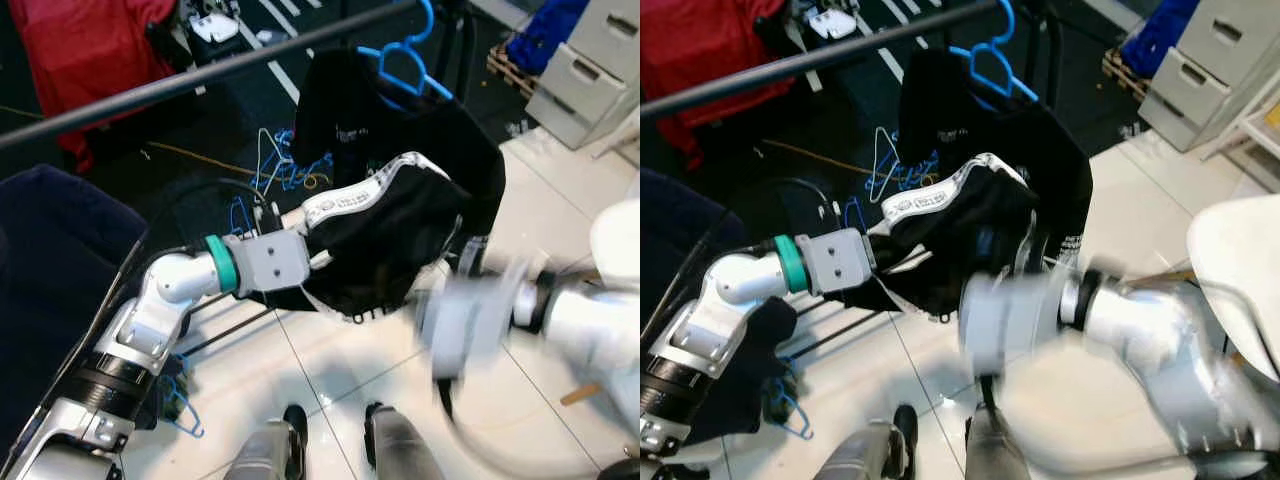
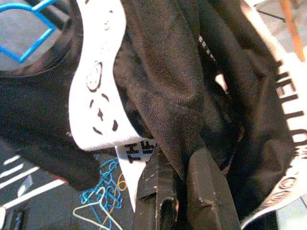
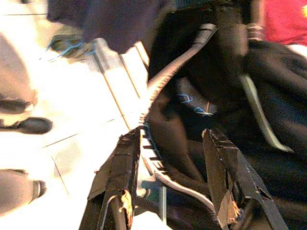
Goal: Hang hanger
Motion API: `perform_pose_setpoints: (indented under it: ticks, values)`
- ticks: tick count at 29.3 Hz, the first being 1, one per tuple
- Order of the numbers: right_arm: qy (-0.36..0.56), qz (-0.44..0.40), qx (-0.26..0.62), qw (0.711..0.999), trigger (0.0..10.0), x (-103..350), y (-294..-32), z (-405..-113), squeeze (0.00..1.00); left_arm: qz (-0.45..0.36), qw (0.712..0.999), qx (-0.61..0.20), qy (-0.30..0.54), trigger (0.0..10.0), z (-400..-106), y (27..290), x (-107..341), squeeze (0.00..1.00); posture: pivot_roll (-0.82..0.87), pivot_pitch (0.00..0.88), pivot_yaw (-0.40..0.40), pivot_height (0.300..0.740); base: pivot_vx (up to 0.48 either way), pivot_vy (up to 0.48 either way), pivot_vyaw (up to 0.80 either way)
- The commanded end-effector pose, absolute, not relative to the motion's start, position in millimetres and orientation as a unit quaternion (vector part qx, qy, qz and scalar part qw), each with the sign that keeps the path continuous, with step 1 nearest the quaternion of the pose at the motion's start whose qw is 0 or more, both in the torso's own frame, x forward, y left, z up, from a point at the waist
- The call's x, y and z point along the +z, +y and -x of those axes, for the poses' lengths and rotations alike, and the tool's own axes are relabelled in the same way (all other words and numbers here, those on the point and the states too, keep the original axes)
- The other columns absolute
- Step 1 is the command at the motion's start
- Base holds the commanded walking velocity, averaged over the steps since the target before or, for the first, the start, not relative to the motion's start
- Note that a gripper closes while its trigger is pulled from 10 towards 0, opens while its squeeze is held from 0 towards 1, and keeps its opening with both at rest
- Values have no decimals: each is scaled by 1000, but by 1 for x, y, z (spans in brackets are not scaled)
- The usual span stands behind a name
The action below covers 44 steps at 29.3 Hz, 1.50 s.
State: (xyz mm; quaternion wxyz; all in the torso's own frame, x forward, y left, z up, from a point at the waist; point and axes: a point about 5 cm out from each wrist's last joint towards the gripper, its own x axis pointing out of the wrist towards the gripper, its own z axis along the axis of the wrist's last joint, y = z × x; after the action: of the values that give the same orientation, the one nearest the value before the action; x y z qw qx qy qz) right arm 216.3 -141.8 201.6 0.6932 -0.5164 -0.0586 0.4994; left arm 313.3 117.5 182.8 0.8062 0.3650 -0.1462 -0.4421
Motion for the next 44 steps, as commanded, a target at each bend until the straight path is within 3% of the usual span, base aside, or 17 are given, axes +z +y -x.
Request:
perform_pose_setpoints:
  ticks: [1,11,22,23,27,28,30,38,44]
  values:
    - [-74,539,498,676,10000,204,-141,-217,0,-370,801,-446,-149,10000,-312,118,182,0,-304,169,134,740,0,0,0]
    - [-174,633,370,658,10000,218,-133,-261,0,-363,804,-446,-151,10000,-310,117,180,0,-290,165,131,740,0,0,0]
    - [-206,645,327,659,10000,220,-126,-274,0,-357,806,-446,-154,10000,-310,115,180,0,-283,167,127,740,0,0,0]
    - [-207,646,327,658,9176,219,-126,-274,0,-357,806,-446,-154,10000,-309,115,180,0,-283,167,127,740,0,0,0]
    - [-231,638,323,660,9059,222,-122,-275,0,-356,806,-447,-154,10000,-309,114,179,0,-285,168,127,740,0,0,0]
    - [-252,633,309,663,10000,229,-119,-277,0,-355,806,-447,-154,10000,-308,114,179,0,-286,168,126,740,0,0,0]
    - [-268,631,292,667,10000,236,-118,-278,0,-355,806,-448,-154,10000,-308,113,179,0,-286,168,126,740,0,0,0]
    - [-297,641,198,679,10000,266,-131,-289,0,-356,806,-449,-152,10000,-307,114,177,0,-288,169,126,740,0,0,0]
    - [-288,639,128,702,10000,285,-155,-297,0,-360,805,-448,-147,10000,-308,119,177,0,-288,169,127,740,0,0,0]
